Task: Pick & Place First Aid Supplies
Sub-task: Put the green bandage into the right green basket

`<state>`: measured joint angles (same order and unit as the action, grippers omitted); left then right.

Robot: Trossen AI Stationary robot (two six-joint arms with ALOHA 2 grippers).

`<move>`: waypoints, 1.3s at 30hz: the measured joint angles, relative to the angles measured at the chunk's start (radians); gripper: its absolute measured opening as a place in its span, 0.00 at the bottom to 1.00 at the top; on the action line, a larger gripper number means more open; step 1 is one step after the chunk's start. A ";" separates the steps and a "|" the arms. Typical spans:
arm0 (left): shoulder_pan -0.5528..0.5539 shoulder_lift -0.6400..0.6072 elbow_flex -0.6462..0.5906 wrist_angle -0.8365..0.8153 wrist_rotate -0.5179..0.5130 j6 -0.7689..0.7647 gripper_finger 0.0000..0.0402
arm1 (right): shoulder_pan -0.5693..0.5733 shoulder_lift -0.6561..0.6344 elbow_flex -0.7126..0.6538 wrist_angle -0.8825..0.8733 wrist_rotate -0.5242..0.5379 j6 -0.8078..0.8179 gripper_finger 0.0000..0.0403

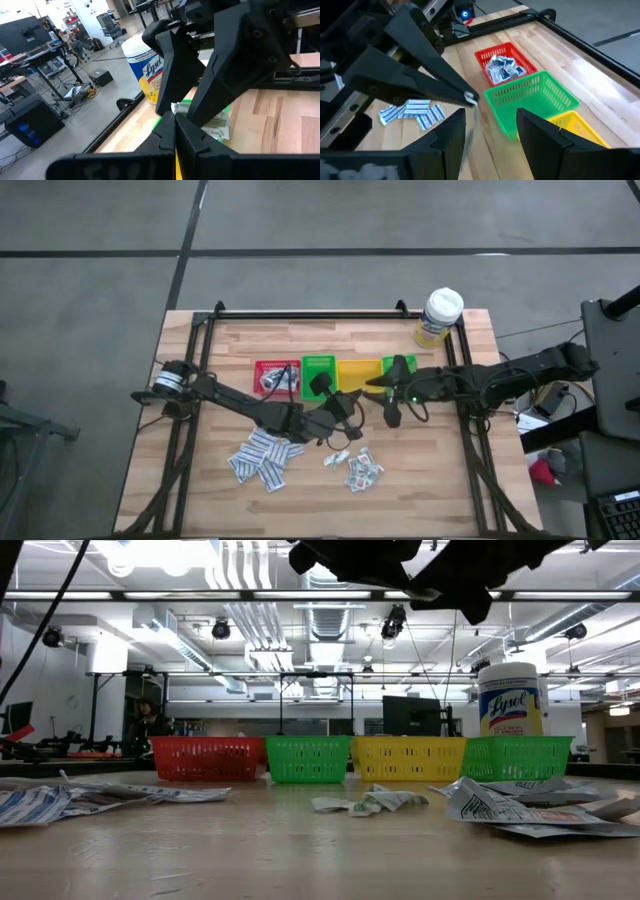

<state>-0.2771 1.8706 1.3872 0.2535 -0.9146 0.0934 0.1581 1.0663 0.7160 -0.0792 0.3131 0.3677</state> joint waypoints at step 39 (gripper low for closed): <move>-0.009 -0.005 0.000 -0.009 0.000 0.090 0.08 | -0.002 0.020 0.031 -0.119 -0.006 -0.030 0.02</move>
<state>-0.2863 1.8654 1.3872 0.2442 -0.9146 0.1837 0.1558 1.0866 0.7467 -0.1985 0.3069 0.3379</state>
